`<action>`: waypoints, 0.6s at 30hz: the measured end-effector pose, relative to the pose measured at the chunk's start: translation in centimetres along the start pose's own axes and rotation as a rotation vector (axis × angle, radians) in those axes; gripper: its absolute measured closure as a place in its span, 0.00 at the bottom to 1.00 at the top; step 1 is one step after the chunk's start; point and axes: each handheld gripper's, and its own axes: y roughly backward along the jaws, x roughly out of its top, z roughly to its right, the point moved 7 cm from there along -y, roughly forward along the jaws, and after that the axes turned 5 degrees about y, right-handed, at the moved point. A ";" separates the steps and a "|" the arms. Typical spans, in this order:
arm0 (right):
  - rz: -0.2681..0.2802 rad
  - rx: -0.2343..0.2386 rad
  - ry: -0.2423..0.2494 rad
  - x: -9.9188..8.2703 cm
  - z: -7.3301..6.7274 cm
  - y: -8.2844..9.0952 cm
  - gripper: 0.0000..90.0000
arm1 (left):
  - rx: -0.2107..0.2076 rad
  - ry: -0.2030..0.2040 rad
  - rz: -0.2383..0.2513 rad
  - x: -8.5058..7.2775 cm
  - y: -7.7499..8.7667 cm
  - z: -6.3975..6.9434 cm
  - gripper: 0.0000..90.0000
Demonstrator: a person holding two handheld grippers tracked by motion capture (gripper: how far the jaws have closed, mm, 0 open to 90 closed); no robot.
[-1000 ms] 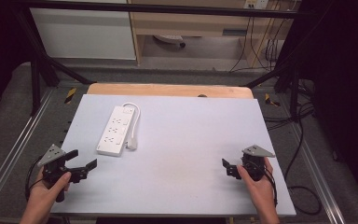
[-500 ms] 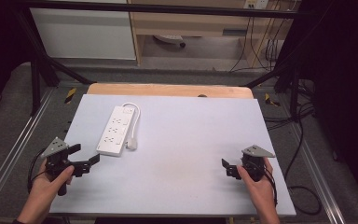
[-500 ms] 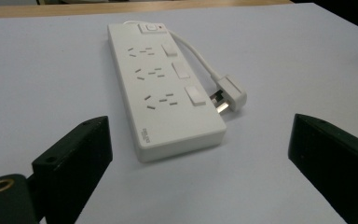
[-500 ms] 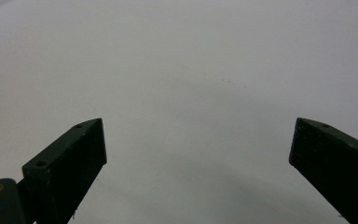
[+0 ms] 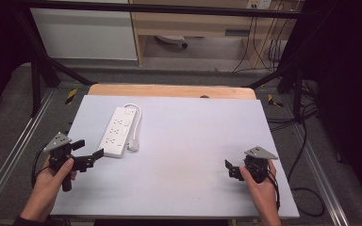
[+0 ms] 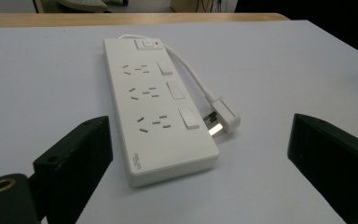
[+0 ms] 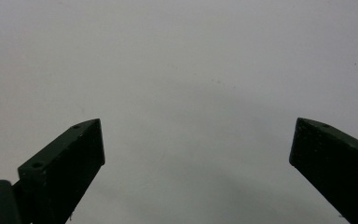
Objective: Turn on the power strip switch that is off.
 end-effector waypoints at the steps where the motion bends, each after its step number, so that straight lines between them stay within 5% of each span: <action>1: 0.000 0.000 0.000 0.0 0.0 0.0 0.04 | 0.000 0.000 0.000 0.0 0.0 0.0 0.08; 18: 0.005 0.027 0.003 0.0 -0.2 0.0 0.03 | 0.000 -0.011 0.013 1.6 -0.5 0.5 0.08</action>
